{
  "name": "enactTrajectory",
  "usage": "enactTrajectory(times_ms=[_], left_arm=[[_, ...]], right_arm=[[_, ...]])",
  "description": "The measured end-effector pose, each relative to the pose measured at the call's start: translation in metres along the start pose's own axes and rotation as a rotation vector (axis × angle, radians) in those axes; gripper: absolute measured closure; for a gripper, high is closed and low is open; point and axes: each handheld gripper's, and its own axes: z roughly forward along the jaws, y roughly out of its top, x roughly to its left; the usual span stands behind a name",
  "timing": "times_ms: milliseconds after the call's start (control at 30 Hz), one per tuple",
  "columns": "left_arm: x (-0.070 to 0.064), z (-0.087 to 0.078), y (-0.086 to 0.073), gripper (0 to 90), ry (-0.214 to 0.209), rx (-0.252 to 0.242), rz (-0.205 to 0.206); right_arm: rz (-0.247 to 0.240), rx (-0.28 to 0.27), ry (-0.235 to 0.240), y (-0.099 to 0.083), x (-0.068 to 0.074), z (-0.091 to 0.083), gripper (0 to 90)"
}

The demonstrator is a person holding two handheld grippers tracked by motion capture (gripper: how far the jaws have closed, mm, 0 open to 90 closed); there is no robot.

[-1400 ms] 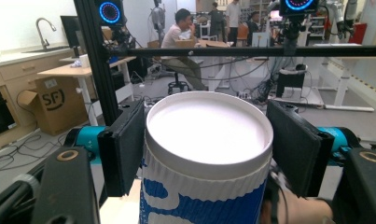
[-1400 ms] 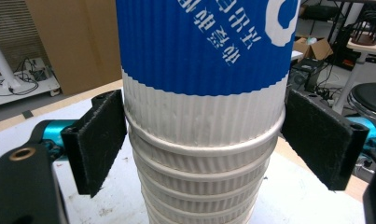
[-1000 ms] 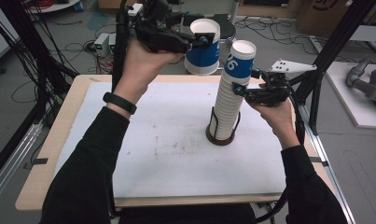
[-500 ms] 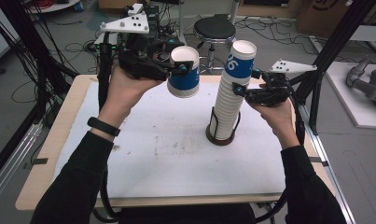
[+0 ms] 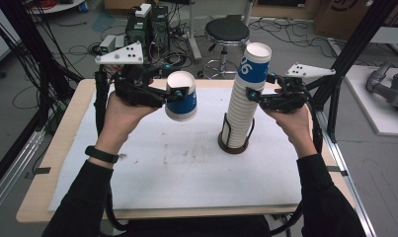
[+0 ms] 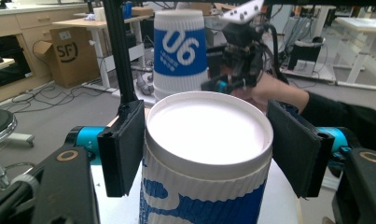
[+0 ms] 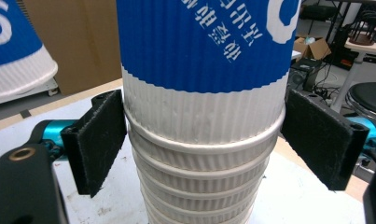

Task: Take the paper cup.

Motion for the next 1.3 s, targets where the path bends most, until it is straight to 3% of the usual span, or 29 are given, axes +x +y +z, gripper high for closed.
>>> enactTrajectory(times_ms=[333, 433, 667, 1067, 1300], left_arm=[[-0.004, -0.001, -0.031, 30.6, -0.004, 0.012, -0.024], [-0.007, 0.001, -0.038, 30.6, 0.001, 0.036, -0.017], [-0.009, 0.004, -0.053, 30.5, -0.024, 0.037, -0.036], [-0.01, 0.005, -0.064, 30.5, -0.034, 0.033, -0.051], [-0.009, 0.005, -0.067, 30.5, -0.033, 0.03, -0.057]], right_arm=[[-0.009, 0.003, 0.002, 0.0, 0.0, 0.0, 14.8], [-0.007, 0.003, 0.005, 0.0, 0.0, 0.0, 14.6], [-0.005, 0.004, 0.006, 0.0, 0.0, 0.0, 14.5], [-0.004, -0.025, -0.019, 0.0, 0.001, -0.005, 12.9], [0.015, -0.049, -0.035, -0.006, 0.0, -0.019, 13.0]])
